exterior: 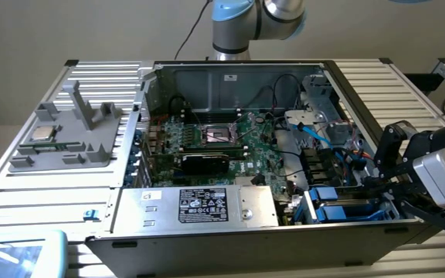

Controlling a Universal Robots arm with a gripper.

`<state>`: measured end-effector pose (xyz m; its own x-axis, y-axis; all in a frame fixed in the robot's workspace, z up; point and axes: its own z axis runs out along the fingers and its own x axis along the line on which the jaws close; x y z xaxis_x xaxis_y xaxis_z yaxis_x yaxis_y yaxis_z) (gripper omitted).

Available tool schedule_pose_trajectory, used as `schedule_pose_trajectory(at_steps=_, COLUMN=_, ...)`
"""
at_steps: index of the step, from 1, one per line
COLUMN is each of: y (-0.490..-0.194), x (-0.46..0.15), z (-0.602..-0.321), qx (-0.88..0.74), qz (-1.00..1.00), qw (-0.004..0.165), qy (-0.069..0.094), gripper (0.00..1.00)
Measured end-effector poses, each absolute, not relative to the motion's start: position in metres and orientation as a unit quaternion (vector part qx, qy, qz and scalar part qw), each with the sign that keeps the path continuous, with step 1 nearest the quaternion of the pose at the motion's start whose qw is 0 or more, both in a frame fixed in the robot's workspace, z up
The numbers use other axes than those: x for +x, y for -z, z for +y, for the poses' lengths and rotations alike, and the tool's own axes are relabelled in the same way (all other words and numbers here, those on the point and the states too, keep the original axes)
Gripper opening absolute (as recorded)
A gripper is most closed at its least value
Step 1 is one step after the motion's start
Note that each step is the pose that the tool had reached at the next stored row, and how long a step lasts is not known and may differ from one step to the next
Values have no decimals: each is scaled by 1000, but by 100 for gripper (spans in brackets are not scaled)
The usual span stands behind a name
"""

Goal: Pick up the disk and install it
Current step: 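Insert the first disk wire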

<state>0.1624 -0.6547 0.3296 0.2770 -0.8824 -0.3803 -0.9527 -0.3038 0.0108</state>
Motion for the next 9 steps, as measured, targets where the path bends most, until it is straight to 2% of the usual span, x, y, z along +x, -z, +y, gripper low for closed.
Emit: schedule_pose_trajectory(at_steps=9, y=-341, x=162, z=-650, qx=-793, qz=580, qw=104, qy=-155, gripper=16)
